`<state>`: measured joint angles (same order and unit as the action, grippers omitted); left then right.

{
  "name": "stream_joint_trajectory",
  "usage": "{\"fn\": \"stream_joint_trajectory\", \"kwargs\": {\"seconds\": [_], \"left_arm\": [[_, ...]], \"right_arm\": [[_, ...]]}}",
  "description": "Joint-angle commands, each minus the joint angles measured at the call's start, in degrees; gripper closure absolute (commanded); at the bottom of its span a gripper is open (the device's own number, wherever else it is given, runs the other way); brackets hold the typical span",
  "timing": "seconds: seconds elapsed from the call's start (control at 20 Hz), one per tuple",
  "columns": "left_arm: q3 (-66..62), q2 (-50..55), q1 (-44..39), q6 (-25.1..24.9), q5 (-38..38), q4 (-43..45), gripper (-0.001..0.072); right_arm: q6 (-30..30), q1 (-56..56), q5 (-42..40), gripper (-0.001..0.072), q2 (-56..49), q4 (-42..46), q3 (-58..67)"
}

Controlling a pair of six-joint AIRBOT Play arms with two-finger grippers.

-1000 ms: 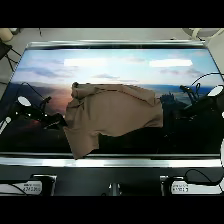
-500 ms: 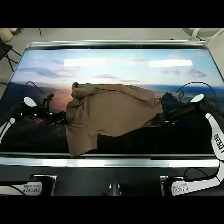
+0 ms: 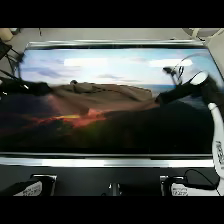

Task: Fold the shirts.

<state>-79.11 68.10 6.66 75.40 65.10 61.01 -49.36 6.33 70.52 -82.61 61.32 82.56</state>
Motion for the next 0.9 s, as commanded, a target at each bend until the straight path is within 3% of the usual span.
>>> {"fn": "stream_joint_trajectory", "kwargs": {"seconds": [0.0, 0.2, 0.45, 0.65, 0.8, 0.85], "left_arm": [[-18.45, -12.22, 1.60, 0.24, -5.75, 0.09, 0.0686], [-28.00, -24.22, 2.56, 6.40, -14.58, 0.00, 0.0685], [-28.00, -28.74, 2.56, 6.69, -14.10, 2.56, 0.0685], [-27.96, -27.17, 2.56, 6.71, -9.97, 6.36, 0.0685], [-27.08, -22.27, 2.56, 6.69, 1.49, 8.74, 0.0685], [-25.33, -19.98, 2.56, 6.69, 4.66, 8.70, 0.0684]], "right_arm": [[0.33, -0.42, -2.08, 0.0688, 16.04, 6.97, 15.65], [-4.92, -0.42, -15.74, 0.0689, 37.40, 12.22, 21.18], [-6.80, -0.42, -14.03, 0.0688, 45.72, 14.08, 21.18], [-9.79, -0.42, -2.03, 0.0688, 42.66, 16.06, 21.16], [-10.05, -0.42, 14.99, 0.0688, 34.62, 20.90, 20.65], [-10.23, -0.42, 17.25, 0.0688, 31.19, 22.14, 19.47]]}}
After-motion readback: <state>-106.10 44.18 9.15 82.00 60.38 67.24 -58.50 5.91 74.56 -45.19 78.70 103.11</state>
